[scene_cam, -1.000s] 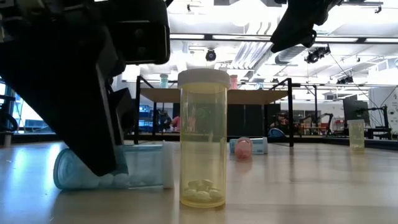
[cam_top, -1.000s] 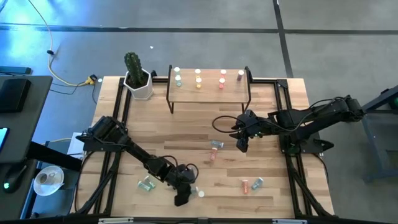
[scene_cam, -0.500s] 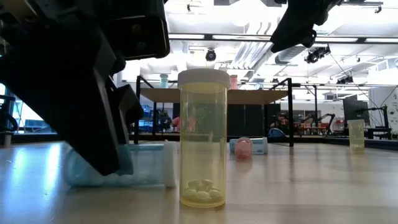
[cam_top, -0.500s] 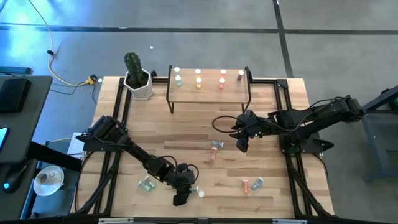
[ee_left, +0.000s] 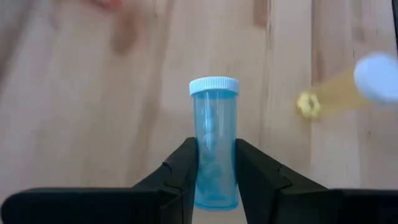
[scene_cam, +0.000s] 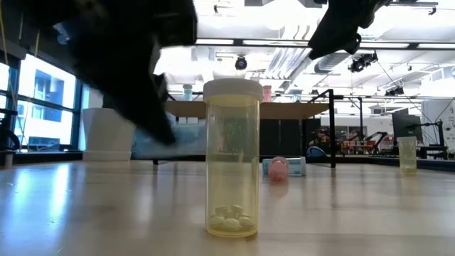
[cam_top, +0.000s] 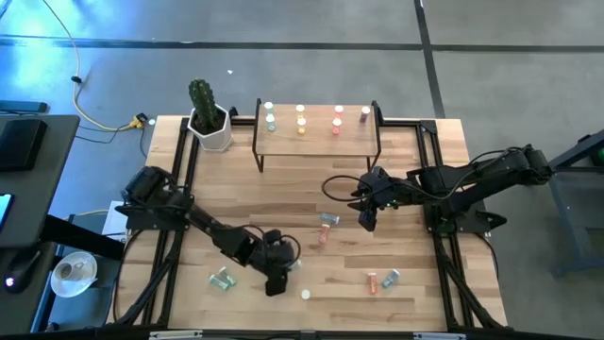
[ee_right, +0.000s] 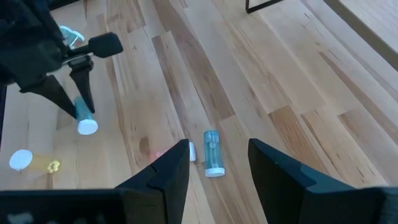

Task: Pick and place medicine bottles onto shelf by color
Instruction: Put the blue pill bottle on the shelf aligned with the other blue pill bottle

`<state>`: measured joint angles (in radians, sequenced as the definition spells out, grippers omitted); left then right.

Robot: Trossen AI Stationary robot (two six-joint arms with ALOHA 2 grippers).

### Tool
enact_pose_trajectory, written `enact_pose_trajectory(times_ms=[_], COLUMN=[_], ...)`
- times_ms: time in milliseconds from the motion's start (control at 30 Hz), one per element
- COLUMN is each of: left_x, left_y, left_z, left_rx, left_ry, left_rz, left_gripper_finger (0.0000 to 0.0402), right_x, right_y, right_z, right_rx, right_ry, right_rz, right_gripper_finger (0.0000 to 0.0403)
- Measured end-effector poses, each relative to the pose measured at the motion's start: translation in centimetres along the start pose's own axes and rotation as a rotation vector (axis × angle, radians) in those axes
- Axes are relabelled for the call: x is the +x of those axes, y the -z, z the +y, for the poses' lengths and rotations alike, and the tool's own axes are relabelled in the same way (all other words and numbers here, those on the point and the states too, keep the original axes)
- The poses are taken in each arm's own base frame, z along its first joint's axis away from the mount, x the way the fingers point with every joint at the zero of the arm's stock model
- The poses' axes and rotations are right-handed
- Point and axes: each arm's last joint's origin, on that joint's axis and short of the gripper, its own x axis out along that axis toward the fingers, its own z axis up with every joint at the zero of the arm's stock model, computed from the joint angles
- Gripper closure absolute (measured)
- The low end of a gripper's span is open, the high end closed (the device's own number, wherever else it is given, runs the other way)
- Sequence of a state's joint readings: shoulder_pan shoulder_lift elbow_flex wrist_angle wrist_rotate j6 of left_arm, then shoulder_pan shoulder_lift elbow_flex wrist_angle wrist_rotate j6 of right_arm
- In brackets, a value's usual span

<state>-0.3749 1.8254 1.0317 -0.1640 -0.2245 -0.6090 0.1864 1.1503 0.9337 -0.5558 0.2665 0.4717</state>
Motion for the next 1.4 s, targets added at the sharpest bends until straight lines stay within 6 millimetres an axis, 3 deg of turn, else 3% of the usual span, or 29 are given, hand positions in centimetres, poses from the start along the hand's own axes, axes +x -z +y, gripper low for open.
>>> enact_pose_trajectory(times_ms=[200, 500, 800, 1033, 1400], left_x=[-1.3, -2.9, -3.5, -4.2, -4.7], left_y=[-2.6, -7.3, -10.7, -12.0, -12.5], left_z=[1.6, 5.6, 9.0, 9.5, 9.0], left_rx=[0.029, 0.075, 0.097, 0.131, 0.227], left_ry=[-0.063, -0.16, -0.178, -0.157, -0.123], left_rz=[-0.143, -0.374, -0.571, -0.69, -0.756], left_gripper_finger=[0.0319, 0.0319, 0.0319, 0.0319, 0.0319], right_x=[0.0, 0.0, -0.4, -1.4, -1.5], right_y=[0.0, -0.4, -2.2, -3.5, -3.9], right_z=[0.0, 0.1, 0.0, 0.5, 0.7], right_rx=[-0.007, -0.095, -0.226, -0.401, -0.382], right_ry=[-0.036, -0.06, -0.114, -0.185, -0.183], right_rz=[0.019, -0.013, -0.12, -0.173, -0.213], right_gripper_finger=[0.0247, 0.0246, 0.0207, 0.0196, 0.0196])
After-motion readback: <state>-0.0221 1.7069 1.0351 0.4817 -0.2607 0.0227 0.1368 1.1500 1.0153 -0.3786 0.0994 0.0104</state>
